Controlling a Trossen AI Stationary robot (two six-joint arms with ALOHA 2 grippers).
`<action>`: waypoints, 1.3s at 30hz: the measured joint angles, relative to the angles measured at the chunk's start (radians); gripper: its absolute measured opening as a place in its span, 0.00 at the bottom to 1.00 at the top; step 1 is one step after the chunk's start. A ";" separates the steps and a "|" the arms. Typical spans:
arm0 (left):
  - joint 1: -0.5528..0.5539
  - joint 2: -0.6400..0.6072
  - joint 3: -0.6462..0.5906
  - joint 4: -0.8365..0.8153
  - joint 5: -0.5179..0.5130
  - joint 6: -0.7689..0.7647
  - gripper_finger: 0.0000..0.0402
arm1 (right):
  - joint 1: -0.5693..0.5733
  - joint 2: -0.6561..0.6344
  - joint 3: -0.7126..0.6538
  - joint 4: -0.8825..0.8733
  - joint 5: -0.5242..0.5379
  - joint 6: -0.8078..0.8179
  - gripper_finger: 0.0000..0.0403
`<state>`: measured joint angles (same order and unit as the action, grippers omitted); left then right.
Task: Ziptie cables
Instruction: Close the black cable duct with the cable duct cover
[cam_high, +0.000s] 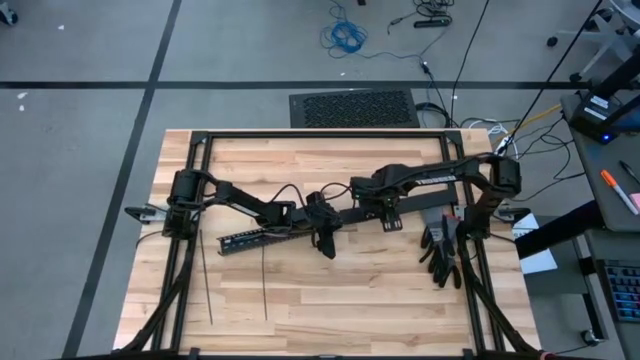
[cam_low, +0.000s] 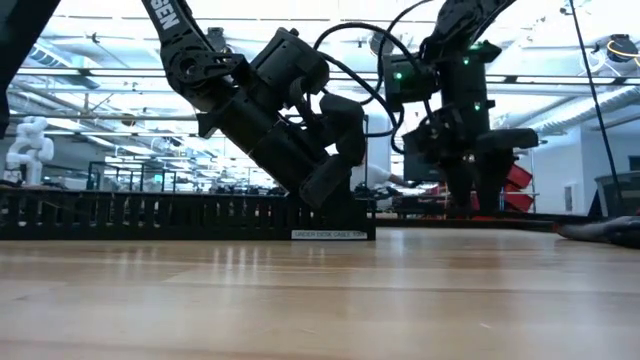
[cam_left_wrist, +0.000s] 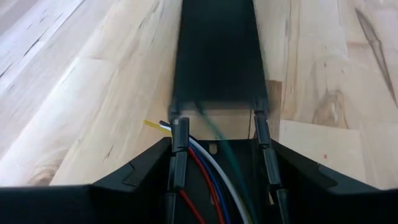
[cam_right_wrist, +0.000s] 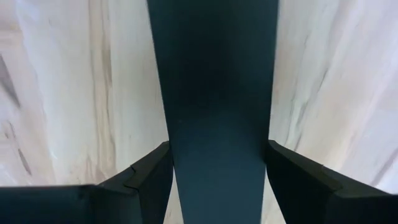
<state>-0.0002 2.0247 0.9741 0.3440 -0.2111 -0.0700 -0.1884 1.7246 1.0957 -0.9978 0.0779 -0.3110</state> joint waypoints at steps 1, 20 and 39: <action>0.000 0.000 0.000 0.000 0.000 0.000 0.57 | 0.000 0.005 0.000 -0.007 -0.001 0.001 0.57; 0.000 0.000 0.000 0.006 0.000 0.000 0.57 | 0.000 0.005 0.081 -0.169 0.029 0.039 0.57; 0.005 0.000 0.000 0.015 0.000 -0.003 0.57 | 0.001 -0.008 0.080 -0.119 0.032 0.063 0.57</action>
<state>0.0051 2.0251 0.9745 0.3590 -0.2115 -0.0727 -0.1879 1.7163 1.1759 -1.1172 0.1097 -0.2481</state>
